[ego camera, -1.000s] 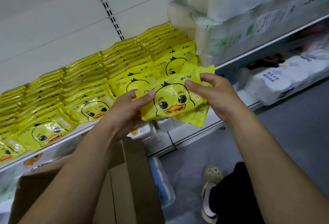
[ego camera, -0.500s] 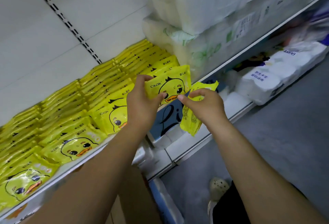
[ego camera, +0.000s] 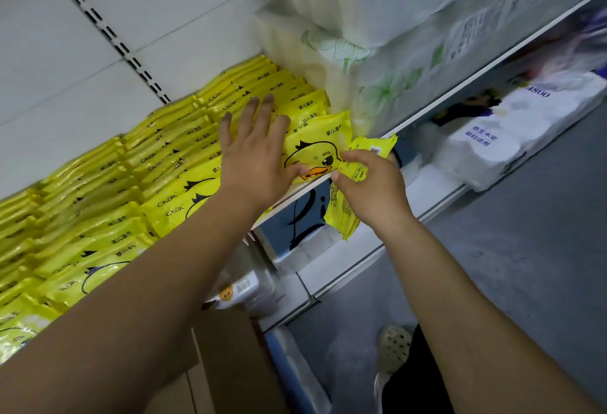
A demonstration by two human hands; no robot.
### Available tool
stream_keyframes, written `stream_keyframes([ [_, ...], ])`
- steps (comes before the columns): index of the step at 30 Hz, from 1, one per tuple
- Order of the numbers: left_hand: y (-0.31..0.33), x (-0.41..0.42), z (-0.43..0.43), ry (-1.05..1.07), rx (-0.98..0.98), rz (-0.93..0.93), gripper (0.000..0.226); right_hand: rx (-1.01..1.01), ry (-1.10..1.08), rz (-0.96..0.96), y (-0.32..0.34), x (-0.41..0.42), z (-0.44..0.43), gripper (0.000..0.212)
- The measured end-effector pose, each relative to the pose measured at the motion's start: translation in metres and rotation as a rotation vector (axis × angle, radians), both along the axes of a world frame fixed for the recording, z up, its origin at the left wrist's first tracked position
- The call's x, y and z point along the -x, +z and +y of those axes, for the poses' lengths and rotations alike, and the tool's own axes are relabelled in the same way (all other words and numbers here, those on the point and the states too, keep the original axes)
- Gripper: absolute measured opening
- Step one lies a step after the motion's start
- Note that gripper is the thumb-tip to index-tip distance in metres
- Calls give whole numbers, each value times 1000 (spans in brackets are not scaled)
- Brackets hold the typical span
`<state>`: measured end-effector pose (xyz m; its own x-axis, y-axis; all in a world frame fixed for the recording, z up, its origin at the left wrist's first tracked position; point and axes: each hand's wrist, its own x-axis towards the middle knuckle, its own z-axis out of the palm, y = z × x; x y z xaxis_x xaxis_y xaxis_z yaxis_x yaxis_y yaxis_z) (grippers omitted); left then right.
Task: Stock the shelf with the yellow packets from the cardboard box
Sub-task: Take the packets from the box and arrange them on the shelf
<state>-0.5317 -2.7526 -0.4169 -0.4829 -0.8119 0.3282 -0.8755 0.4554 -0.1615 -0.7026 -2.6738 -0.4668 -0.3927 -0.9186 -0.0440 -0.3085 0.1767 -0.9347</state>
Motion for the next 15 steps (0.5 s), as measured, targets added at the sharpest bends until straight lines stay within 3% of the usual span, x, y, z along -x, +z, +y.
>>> stream_keyframes([
  [6,-7,-1,10,66,27,-44,79,-9,88,63,2,-2,4,46],
  [11,-8,2,16,-261,201,-236,76,-49,98,59,3,-1,5,51],
  [15,-8,-4,4,-240,140,-288,81,-85,50,-29,8,7,7,59],
])
